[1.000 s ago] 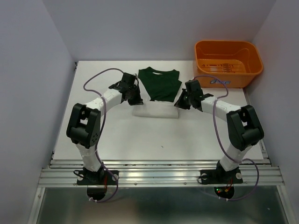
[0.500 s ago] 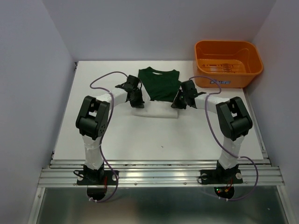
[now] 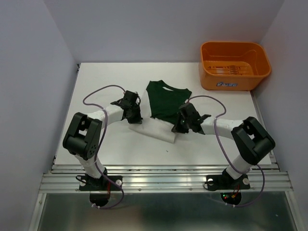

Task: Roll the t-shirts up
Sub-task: Roll the T-shirt to the center of the board.

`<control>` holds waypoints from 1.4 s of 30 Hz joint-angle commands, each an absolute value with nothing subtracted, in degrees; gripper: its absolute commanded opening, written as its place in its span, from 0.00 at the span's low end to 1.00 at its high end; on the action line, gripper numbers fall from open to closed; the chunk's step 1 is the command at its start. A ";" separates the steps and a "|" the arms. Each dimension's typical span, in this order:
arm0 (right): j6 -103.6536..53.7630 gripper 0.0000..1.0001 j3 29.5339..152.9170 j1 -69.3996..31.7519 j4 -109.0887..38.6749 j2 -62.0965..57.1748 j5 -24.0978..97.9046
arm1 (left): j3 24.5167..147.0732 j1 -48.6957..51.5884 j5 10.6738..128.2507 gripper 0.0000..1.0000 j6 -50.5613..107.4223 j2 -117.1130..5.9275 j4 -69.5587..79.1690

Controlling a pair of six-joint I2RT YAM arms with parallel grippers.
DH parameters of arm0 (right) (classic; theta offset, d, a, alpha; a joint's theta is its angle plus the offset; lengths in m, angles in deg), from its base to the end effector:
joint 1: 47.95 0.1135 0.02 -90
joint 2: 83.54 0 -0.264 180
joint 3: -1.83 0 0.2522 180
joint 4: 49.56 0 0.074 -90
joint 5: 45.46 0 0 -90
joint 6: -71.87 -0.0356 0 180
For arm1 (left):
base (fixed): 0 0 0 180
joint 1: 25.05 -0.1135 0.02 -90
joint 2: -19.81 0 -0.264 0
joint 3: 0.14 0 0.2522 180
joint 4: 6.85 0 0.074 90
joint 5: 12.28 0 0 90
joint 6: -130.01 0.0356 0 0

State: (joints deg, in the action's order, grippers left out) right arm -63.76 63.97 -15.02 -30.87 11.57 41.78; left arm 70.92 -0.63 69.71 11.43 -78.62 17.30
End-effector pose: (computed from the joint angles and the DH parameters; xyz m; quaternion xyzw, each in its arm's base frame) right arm 0.2702 0.1771 0.1533 0.0966 0.9394 0.2254 0.2397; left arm 0.3172 -0.1495 0.1732 -0.0112 0.9421 -0.2057 0.2648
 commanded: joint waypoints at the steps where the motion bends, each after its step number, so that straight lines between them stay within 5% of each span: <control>1: -71.29 0.01 58.40 -7.19 -30.62 6.29 46.56 | 66.63 -0.44 73.77 0.00 10.83 -74.50 21.32; 13: -79.04 0.01 59.79 8.82 -28.16 3.73 52.01 | 74.25 -0.27 72.98 0.00 9.51 -80.98 18.77; 22: -71.67 0.11 67.36 8.04 -17.00 -4.43 68.60 | 92.61 -0.27 76.05 0.00 12.76 -84.69 25.79; 27: -65.70 0.12 68.59 -1.26 -15.68 -7.34 66.26 | 96.42 -0.27 77.11 0.03 13.82 -79.78 29.05; 42: -54.96 0.12 74.22 -13.06 -15.67 10.14 55.36 | 71.20 2.72 71.31 0.04 8.02 -66.75 23.97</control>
State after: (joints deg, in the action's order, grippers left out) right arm -57.03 72.87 -13.06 -16.29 7.85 57.49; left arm 75.62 1.89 73.30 10.27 -66.97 26.07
